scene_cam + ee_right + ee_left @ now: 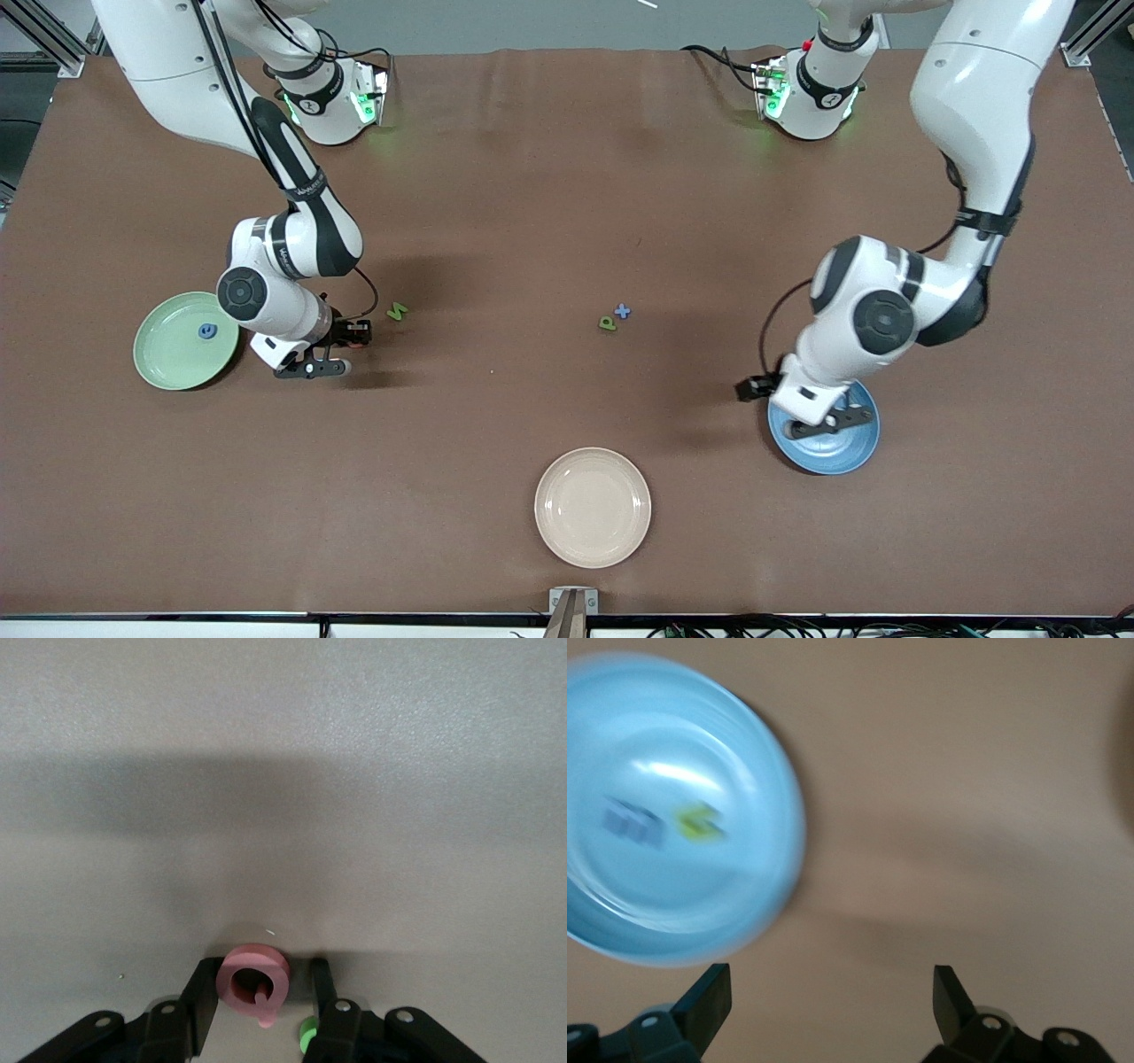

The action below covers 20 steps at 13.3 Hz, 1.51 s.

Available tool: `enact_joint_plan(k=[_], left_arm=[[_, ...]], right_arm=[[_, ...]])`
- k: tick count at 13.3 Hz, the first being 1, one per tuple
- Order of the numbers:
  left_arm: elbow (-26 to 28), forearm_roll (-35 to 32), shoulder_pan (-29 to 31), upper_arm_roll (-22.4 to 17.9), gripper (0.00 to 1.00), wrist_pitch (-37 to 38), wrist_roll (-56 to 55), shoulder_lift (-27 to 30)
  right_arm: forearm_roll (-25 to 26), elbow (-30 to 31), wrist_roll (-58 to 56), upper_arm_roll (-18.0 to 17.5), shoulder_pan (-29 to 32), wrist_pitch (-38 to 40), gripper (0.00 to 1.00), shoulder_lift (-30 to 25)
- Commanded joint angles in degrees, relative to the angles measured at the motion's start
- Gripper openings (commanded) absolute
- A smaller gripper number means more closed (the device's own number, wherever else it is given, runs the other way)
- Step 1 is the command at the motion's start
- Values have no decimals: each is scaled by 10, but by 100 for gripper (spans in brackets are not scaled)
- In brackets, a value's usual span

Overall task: Sort upper and lower case letters into plates
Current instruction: 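Place the Q on the green plate while the left gripper reaches the blue x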

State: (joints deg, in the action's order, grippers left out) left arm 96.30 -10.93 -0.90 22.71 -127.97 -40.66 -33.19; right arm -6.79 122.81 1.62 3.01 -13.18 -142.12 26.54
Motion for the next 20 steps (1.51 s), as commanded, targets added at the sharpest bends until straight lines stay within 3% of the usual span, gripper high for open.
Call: enact_joint_plan(k=[1, 7, 9, 11, 13, 15, 18, 20], left_arm=[[1, -4, -72, 8, 100, 1, -116, -15], [-7, -9, -203, 2, 100, -60, -350, -66], [-7, -11, -205, 0, 100, -83, -377, -77], [-7, -11, -205, 1, 100, -84, -385, -85], [-6, -12, -211, 0, 99, -83, -378, -85], [-6, -11, -209, -1, 99, -77, -387, -79], [20, -11, -175, -4, 96, -38, -438, -43], [47, -11, -170, -4, 90, -40, -487, -32]], right_arm=[[-11, 8, 2, 0, -7, -9, 39, 0], [-11, 6, 3, 0, -4, -4, 19, -2], [-11, -17, 7, 12, 10, 58, 17, -31], [-4, -65, -6, 50, 31, 174, 17, -62], [-4, -88, -123, 79, 77, 236, 17, -83], [-4, -88, -235, 97, 139, 241, 17, -82], [-3, -81, -340, 97, 219, 222, 17, -69], [-3, -59, -399, 97, 252, 164, 17, -55]])
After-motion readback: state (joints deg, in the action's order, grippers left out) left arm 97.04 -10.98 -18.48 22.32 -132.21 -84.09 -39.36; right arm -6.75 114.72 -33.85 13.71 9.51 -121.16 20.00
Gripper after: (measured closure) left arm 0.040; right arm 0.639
